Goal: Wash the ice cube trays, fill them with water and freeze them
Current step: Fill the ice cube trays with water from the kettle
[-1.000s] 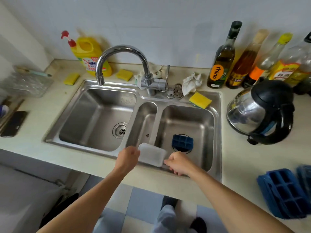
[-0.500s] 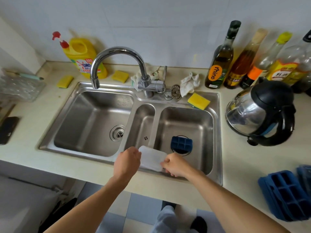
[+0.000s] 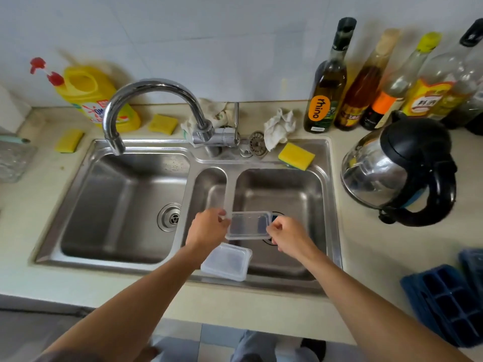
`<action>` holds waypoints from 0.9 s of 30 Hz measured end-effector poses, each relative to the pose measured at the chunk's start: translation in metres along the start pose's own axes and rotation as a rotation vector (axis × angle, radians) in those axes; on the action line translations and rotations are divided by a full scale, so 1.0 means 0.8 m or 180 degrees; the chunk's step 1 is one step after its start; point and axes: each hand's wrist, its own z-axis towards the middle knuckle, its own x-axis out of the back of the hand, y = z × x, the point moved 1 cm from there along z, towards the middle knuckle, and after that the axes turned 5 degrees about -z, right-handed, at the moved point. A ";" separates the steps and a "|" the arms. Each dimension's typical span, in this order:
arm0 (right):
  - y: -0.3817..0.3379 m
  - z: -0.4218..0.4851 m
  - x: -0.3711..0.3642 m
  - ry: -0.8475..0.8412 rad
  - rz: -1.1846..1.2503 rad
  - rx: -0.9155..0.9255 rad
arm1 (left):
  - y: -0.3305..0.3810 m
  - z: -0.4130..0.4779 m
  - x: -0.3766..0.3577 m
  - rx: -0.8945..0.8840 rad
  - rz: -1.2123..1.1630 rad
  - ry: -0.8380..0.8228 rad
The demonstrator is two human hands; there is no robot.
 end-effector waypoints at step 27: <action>0.129 0.127 -0.052 0.0273 -0.0511 -0.0746 | 0.003 0.167 -0.190 0.0333 0.0216 -0.1076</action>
